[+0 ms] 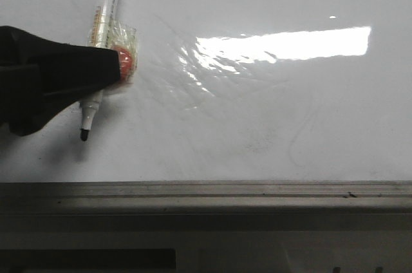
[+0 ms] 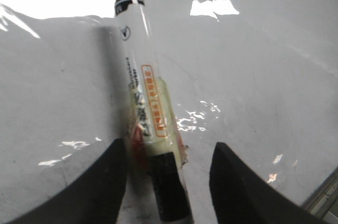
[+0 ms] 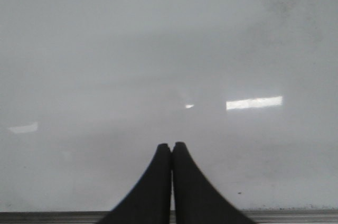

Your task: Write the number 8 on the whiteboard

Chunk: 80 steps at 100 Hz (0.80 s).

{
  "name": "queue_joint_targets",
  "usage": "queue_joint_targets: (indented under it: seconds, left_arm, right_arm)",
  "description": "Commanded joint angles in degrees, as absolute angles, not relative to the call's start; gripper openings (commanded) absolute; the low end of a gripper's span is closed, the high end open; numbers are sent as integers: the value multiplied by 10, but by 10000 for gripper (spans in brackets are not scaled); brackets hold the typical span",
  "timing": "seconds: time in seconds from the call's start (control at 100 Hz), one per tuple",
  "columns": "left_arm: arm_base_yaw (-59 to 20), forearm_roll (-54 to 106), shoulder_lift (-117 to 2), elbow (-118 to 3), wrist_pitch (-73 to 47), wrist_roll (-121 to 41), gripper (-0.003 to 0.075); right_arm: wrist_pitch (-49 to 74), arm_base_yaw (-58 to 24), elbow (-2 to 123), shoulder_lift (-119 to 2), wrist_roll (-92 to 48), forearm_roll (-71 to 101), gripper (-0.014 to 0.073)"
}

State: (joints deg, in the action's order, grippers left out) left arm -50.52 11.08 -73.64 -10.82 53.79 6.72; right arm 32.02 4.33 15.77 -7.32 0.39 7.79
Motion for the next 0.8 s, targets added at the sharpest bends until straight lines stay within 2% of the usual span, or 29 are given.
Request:
queue_joint_targets:
  seconds: [0.0, 0.15, 0.29, 0.52, 0.66, 0.79]
  left_arm:
    - [-506, 134, -742, -120, 543, 75, 191]
    - [-506, 126, -745, -120, 530, 75, -22]
    - [-506, 112, -743, -119, 530, 75, -20]
    - [-506, 8, -712, -120, 543, 75, -20]
    - [-506, -16, -654, -120, 484, 68, -20]
    - [-506, -34, -590, -144, 340, 3, -20]
  right_arm:
    - [273, 22, 172, -84, 0, 80, -63]
    - [273, -69, 172, -84, 0, 86, -63]
    - [268, -148, 177, -90, 0, 89, -63]
    - [291, -229, 210, -158, -29, 106, -53]
    - [272, -260, 246, -228, -117, 143, 64]
    - [248, -273, 292, -300, -152, 149, 192]
